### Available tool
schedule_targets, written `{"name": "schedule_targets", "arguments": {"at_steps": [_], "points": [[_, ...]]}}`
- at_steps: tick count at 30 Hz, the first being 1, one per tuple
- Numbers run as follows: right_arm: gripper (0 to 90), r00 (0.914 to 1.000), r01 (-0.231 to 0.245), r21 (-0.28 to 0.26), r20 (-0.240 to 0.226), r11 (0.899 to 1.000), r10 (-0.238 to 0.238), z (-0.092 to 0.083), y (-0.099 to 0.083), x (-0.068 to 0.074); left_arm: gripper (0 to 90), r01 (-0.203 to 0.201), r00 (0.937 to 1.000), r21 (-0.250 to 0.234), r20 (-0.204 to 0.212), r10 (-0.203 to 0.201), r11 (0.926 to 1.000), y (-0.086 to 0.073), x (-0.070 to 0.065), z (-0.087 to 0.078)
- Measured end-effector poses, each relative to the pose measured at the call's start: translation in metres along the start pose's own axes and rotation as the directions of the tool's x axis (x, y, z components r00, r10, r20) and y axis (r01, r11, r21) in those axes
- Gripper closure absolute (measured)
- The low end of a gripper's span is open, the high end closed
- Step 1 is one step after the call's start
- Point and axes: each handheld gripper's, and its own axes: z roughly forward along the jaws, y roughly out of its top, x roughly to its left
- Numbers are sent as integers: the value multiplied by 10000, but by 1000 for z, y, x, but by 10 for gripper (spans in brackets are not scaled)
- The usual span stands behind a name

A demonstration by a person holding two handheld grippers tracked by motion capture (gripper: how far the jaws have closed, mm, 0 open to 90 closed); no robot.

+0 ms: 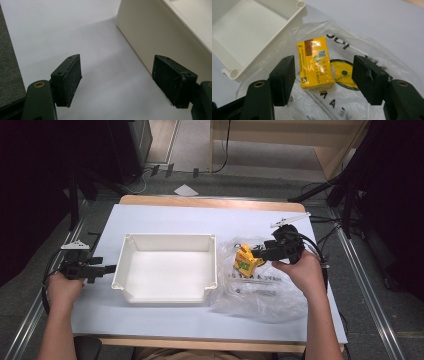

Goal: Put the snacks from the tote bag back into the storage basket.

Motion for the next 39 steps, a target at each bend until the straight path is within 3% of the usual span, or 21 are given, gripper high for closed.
{"name": "schedule_targets", "arguments": {"at_steps": [4, 16, 22, 25, 39], "points": [[362, 9990, 433, 253, 91, 9987, -436, 6, 1, 5, 248, -2, 10000, -13, -23, 2, 10000, 0, 0, 0], [353, 9978, 670, 636, -19, 9957, -670, 21, 4, 11, 248, 16, 10000, 4, -82, -16, 10000, 0, -1, 1], [351, 9947, 947, 1194, 279, 9883, -987, 32, 8, 15, 248, -3, 10000, 14, -90, 3, 10000, 0, -1, 1], [350, 9937, 1046, 1231, 284, 9869, -1088, 37, 8, 14, 248, -4, 10000, 25, -91, 4, 10000, 0, 0, 1], [379, 9969, 752, 1460, 116, 9864, -777, 64, 2, 6, 248, 1, 10000, 13, -62, -1, 10000, -1, 0, 1]]}}
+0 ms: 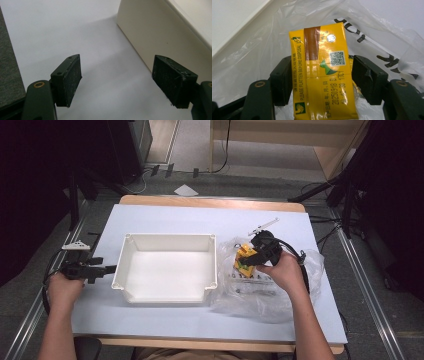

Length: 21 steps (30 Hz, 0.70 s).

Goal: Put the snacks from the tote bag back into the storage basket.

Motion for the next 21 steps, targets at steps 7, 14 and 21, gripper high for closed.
{"name": "schedule_targets", "arguments": {"at_steps": [7, 14, 21], "points": [[438, 9998, -110, 0, -174, 9999, 110, 9, -3, -2, 248, 7, 10000, -6, 21, -7, 10000, 0, 1, 0], [487, 9993, 367, -226, 59, 9991, -366, 8, -4, 0, 248, 1, 10000, 12, 16, -1, 10000, 0, 1, 0], [509, 9979, 584, -361, 286, 9976, -573, 8, -3, 1, 248, 31, 10000, -20, -2, -31, 10000, 0, 1, 0]]}}
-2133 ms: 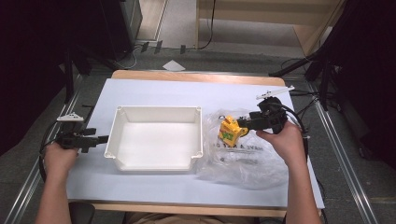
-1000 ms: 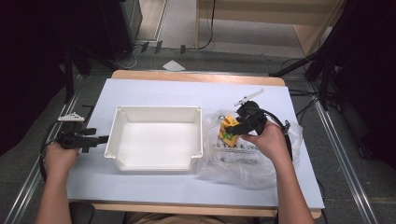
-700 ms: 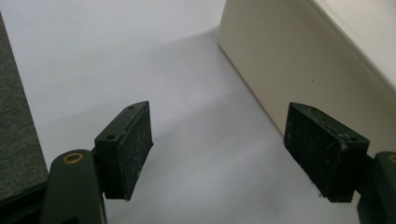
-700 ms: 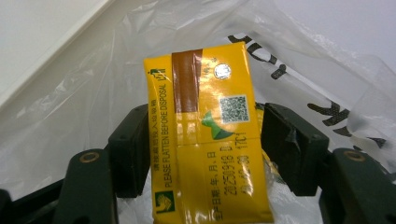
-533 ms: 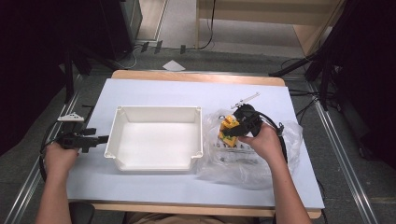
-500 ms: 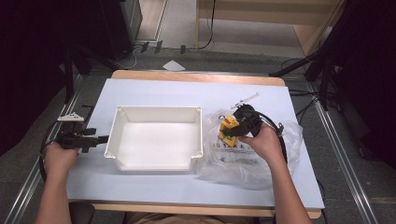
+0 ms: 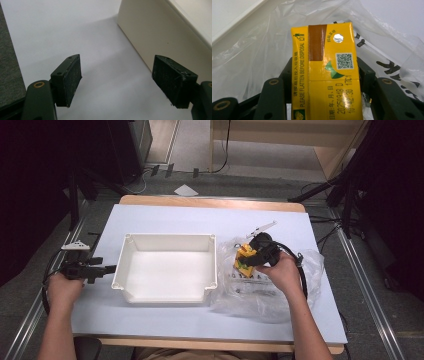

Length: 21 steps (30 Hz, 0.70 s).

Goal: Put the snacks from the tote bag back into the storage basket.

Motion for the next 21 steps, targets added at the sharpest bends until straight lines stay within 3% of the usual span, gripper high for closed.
{"name": "schedule_targets", "arguments": {"at_steps": [21], "points": [[523, 9991, -418, 31, 82, 9991, 417, -3, 1, -4, 247, 58, 10000, -32, 18, -58, 10000, -1, 1, 0]]}}
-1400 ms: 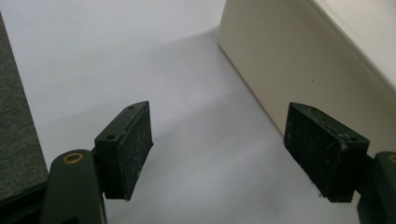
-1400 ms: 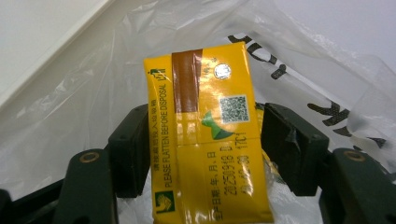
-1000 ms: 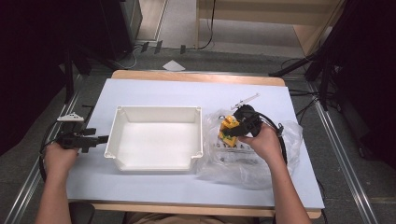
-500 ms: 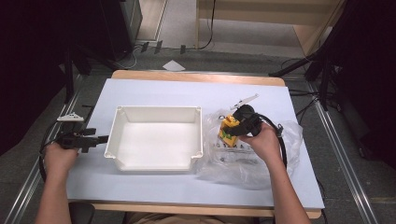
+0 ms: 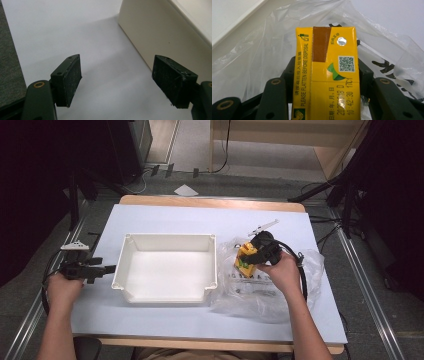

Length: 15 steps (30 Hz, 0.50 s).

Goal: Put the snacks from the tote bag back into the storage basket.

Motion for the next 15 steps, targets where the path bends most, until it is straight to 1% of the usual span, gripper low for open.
{"name": "schedule_targets", "arguments": {"at_steps": [7, 8, 15], "points": [[524, 10000, 19, 0, 12, 10000, -19, -2, 1, 0, 248, 17, 10000, -37, 0, -17, 10000, 0, 0, 0], [524, 10000, -40, -5, 43, 10000, 40, -3, 1, 1, 248, 13, 10000, -22, -2, -13, 10000, 0, 0, 0], [525, 9999, 86, -171, 56, 9998, -85, -12, 3, 2, 248, -2, 10000, -10, -2, 2, 10000, 0, 0, 0]]}}
